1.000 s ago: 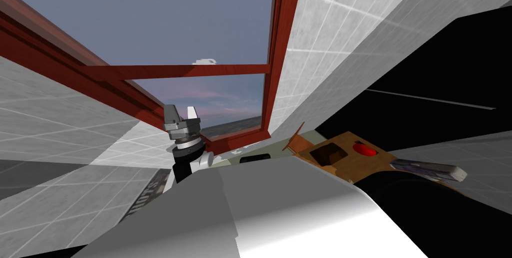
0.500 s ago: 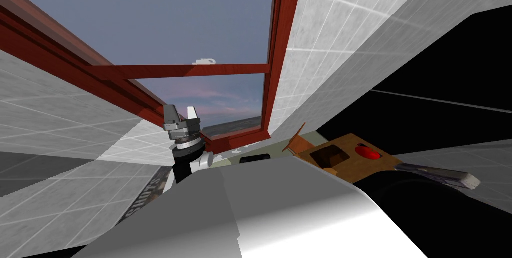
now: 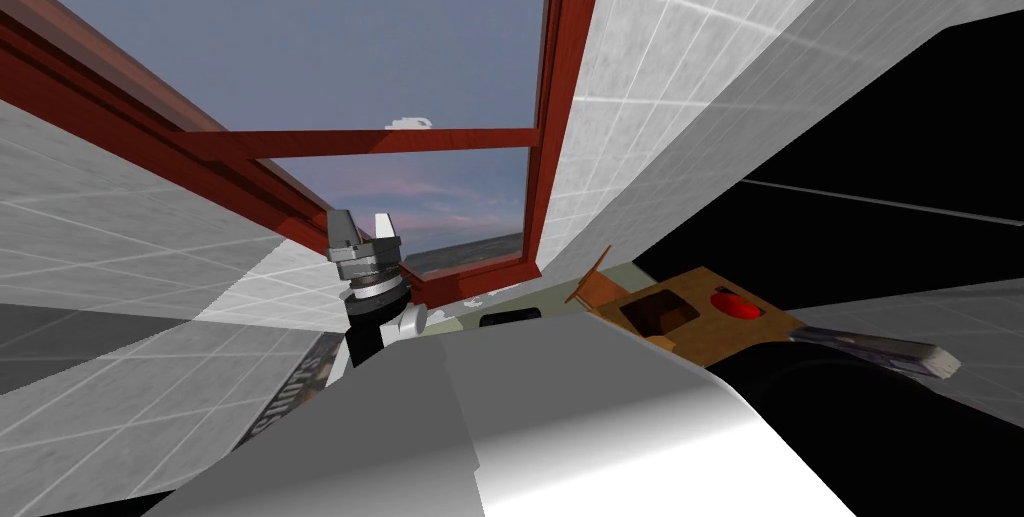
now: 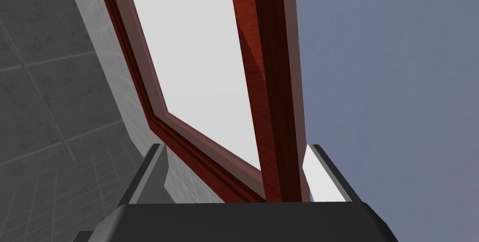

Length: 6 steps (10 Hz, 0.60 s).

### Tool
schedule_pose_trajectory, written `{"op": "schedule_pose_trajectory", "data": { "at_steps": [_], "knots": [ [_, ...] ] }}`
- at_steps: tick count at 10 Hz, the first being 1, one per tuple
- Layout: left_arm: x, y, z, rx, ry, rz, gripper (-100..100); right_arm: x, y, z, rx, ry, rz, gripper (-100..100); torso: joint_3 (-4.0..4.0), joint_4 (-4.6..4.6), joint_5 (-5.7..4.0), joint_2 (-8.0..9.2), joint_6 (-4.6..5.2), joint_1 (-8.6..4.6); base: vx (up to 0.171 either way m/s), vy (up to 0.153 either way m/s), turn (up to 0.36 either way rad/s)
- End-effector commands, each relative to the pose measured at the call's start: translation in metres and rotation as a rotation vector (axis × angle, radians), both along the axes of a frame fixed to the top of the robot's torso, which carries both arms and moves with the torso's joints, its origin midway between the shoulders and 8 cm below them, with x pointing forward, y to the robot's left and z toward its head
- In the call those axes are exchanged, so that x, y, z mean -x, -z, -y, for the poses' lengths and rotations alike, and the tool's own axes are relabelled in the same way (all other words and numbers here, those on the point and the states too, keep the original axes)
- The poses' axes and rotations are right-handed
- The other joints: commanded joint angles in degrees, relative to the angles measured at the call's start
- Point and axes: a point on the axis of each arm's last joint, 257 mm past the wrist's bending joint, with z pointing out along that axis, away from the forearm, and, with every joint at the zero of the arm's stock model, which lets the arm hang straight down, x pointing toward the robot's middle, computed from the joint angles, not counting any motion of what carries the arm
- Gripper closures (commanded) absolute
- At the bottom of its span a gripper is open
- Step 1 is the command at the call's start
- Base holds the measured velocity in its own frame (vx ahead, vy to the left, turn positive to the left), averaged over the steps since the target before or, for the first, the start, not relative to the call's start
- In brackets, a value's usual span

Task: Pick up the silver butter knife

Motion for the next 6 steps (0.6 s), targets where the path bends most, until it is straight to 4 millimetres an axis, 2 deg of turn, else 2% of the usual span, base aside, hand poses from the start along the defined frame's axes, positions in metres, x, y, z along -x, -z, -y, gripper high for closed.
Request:
{"op": "schedule_pose_trajectory", "data": {
  "at_steps": [1,2,4,5,6],
  "knots": [
    [0.000,0.000,0.000,0.000,0.000,0.000,0,0.000,0.000,0.000,0.000,0.000,0.000,0,0.00,0.00,0.00,0.00,0.00,0.00,0.000,0.000,0.000],
    [0.000,0.000,0.000,0.000,0.000,0.000,0,-0.001,-0.008,0.005,0.006,-0.004,0.001,100,0.00,0.00,0.00,0.00,0.00,0.00,0.001,0.014,-0.063],
    [0.000,0.000,0.000,0.000,0.000,0.000,0,0.002,-0.022,0.013,0.006,-0.016,-0.001,100,-0.01,-0.01,0.05,-0.01,0.03,0.14,0.010,0.039,-0.074],
    [0.000,0.000,0.000,0.000,0.000,0.000,0,0.000,-0.017,0.011,0.009,-0.013,0.000,100,-0.01,-0.01,0.05,-0.02,0.03,0.17,0.003,0.018,-0.017],
    [0.000,0.000,0.000,0.000,0.000,0.000,0,0.000,-0.018,0.012,0.008,-0.013,-0.001,0,-0.01,0.00,0.00,-0.01,0.01,0.10,0.000,0.000,0.000]
  ]
}}
